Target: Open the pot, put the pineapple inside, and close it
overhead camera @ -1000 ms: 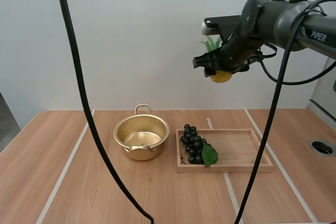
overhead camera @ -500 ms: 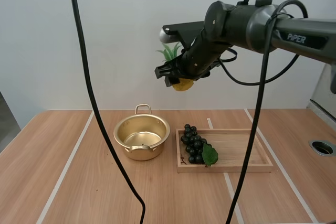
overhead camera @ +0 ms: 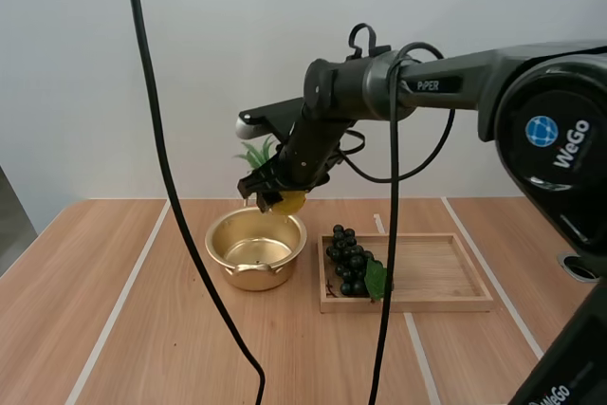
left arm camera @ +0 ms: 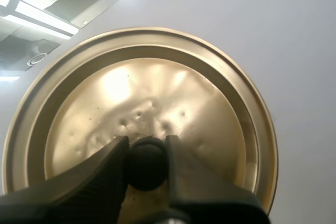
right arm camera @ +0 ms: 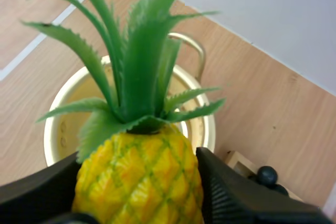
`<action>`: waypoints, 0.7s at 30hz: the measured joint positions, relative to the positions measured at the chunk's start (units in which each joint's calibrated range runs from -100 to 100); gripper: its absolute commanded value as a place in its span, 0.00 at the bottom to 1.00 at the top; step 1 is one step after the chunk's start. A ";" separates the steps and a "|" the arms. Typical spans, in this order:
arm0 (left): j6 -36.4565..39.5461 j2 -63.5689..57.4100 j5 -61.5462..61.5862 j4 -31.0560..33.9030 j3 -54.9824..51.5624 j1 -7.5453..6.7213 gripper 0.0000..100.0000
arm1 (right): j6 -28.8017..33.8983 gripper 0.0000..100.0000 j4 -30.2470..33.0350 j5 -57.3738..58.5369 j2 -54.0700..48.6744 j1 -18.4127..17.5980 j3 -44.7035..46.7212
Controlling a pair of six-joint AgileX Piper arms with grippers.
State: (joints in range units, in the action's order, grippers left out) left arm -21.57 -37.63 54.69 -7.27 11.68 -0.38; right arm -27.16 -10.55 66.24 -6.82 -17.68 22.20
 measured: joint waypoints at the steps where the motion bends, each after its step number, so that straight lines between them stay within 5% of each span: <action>1: 0.00 0.00 0.59 0.00 0.00 0.00 0.00 | -0.12 0.00 -0.10 -0.21 0.91 -0.43 0.00; 21: 0.00 0.75 4.43 0.00 0.00 0.00 0.00 | -0.31 0.00 -0.22 -5.08 12.42 -1.66 0.00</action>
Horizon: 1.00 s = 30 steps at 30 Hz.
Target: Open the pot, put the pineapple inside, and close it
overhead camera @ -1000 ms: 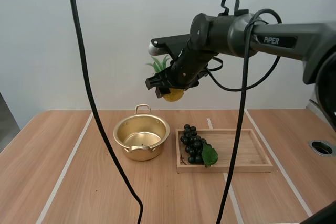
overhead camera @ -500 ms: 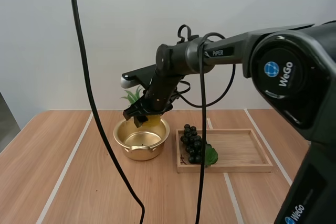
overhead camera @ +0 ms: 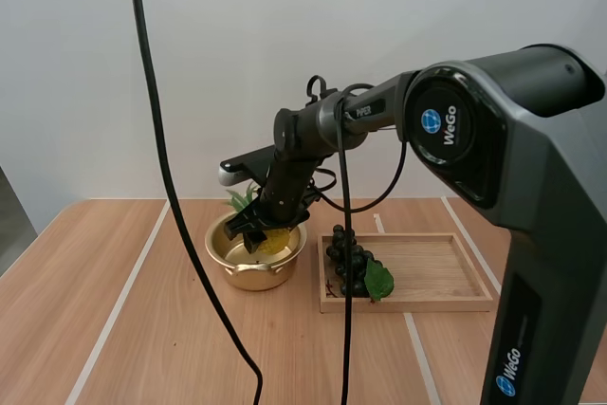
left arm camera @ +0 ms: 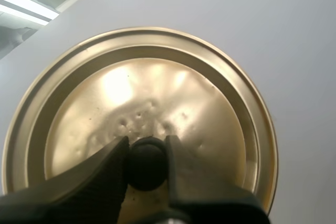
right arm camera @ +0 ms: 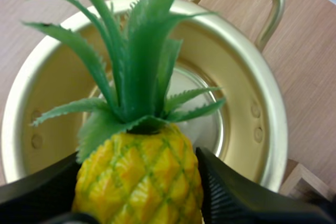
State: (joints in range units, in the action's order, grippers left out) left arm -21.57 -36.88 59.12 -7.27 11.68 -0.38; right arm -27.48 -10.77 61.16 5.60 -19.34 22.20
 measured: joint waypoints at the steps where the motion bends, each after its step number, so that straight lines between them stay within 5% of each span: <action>1: 0.00 0.00 0.00 0.00 0.00 0.00 0.00 | 0.00 0.00 0.00 -0.60 0.54 0.00 0.00; 30: 0.00 0.00 2.44 0.00 0.00 0.00 0.00 | -0.47 0.00 3.84 -5.77 7.17 -0.24 -0.66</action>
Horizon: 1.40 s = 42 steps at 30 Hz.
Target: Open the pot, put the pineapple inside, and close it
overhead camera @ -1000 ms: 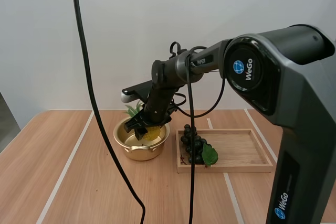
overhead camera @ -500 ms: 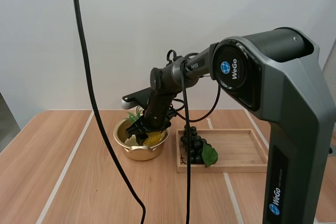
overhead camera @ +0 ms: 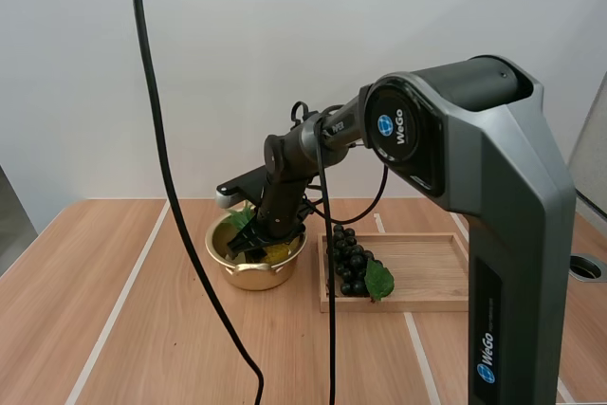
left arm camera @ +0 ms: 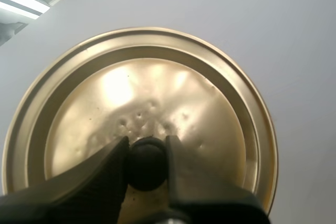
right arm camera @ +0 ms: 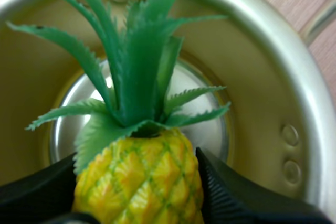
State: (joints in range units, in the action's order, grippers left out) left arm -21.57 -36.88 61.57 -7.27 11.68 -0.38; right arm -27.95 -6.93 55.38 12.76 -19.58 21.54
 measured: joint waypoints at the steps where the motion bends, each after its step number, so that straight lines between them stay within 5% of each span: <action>1: 0.00 0.00 0.14 0.00 0.00 0.00 0.00 | 0.00 0.00 0.00 -0.24 0.00 0.00 0.00; 3: 0.00 0.00 0.54 0.00 0.00 0.00 0.00 | 0.00 0.14 0.14 -0.40 0.00 0.00 0.00; 7: 0.00 0.00 1.29 0.00 0.00 0.00 0.00 | -0.09 0.89 0.40 -0.55 0.00 0.00 0.00; 8: 0.00 0.00 1.29 0.00 0.00 0.00 0.00 | -0.09 1.00 0.49 -0.72 0.00 0.00 0.00; 26: 0.00 0.00 2.09 0.00 0.00 0.00 0.00 | -0.57 1.00 1.80 -1.59 -2.38 -0.08 0.00; 42: 0.70 0.00 8.91 0.00 0.00 0.00 0.00 | -0.57 1.00 2.03 0.00 -24.96 0.88 0.00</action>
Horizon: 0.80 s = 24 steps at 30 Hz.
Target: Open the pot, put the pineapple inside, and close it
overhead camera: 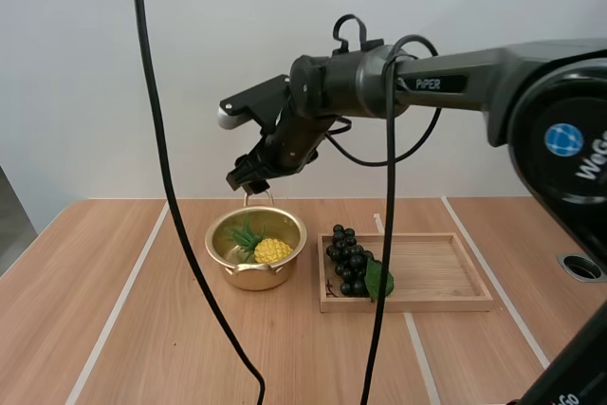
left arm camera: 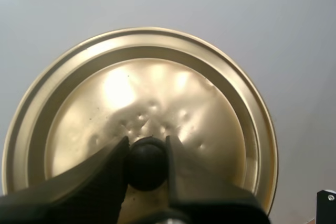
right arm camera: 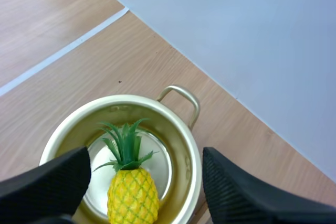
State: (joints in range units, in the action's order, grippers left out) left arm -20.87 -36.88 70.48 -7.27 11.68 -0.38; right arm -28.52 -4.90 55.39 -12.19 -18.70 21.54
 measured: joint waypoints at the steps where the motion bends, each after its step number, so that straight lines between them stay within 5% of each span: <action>1: 0.60 0.00 0.20 0.00 0.00 0.00 0.00 | 0.00 1.00 0.00 0.42 -1.49 0.58 0.00; 9: 2.83 0.00 2.68 -2.01 -0.58 0.06 0.00 | 1.60 1.00 -0.39 2.45 -12.66 11.64 0.00; 10: 2.80 0.00 3.14 -2.96 -0.96 0.06 0.00 | 1.69 0.94 -0.70 2.65 -14.23 13.37 0.00; 15: 2.93 0.00 4.30 -7.91 -4.93 0.06 0.00 | 2.76 0.00 -1.17 5.89 -22.21 19.14 0.00; 24: 0.25 0.12 3.55 -13.72 -19.39 0.06 0.00 | 6.65 0.00 -0.33 16.58 -33.28 22.79 0.00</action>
State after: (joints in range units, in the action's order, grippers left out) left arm -20.62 -36.76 74.03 -20.99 -7.71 -0.33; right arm -21.88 -5.23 71.96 -45.47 4.09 21.54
